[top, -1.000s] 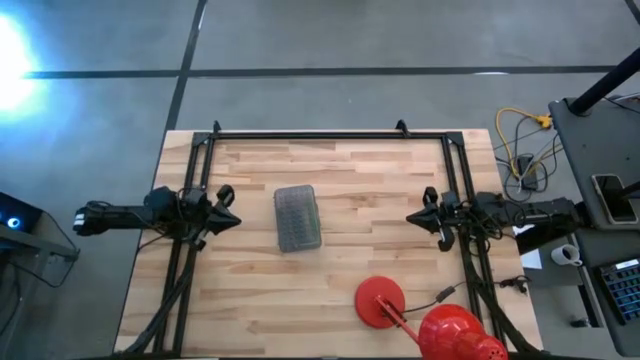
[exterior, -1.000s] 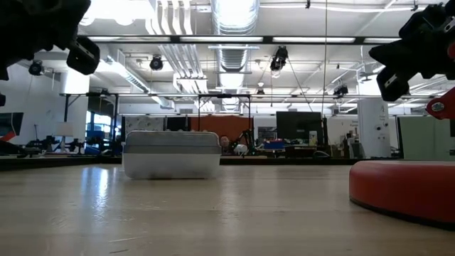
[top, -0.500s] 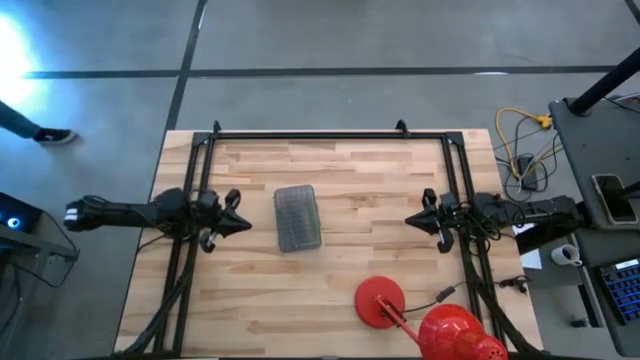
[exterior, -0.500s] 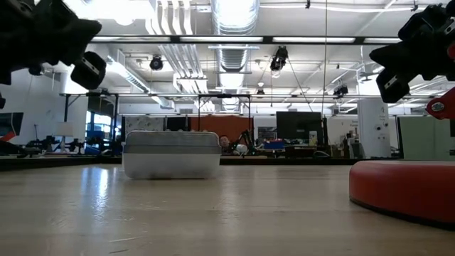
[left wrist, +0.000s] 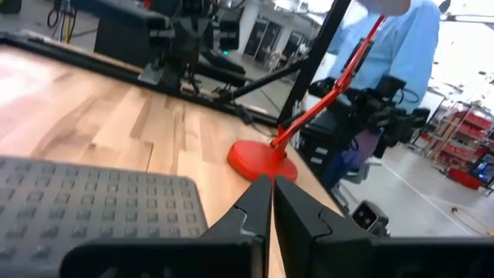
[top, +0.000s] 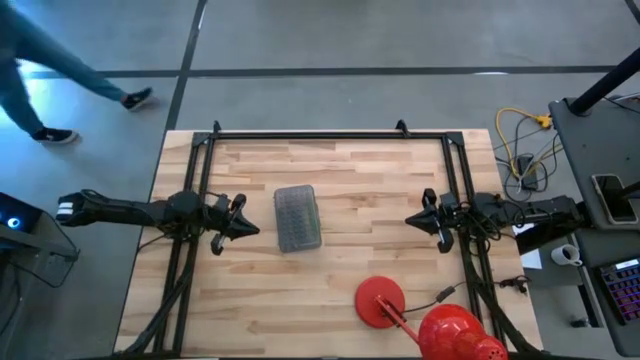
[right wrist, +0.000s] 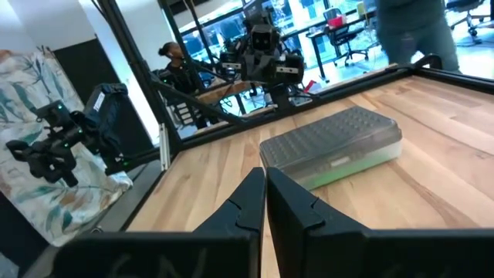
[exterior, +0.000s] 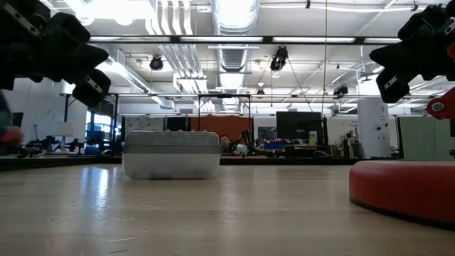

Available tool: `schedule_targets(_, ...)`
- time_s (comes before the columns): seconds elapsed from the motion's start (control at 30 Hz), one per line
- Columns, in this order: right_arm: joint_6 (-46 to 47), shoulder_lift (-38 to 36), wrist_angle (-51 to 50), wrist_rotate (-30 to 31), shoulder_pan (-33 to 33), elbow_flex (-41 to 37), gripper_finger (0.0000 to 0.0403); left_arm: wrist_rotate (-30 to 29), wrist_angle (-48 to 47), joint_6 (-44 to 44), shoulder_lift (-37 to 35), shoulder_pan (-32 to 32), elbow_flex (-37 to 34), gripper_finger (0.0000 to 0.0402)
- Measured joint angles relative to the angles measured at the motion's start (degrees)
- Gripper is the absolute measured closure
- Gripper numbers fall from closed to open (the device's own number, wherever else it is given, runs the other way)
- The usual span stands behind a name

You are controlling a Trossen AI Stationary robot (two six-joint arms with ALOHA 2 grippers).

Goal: Pick & place school supplies into a supply box
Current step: Return to Home Position

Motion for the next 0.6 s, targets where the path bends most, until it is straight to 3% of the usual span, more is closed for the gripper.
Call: schedule_targets(0.6,0.0,0.0,0.0,0.0,0.0,0.02,0.0394,-0.01,0.04,0.0,9.1,0.0,0.0,0.0401)
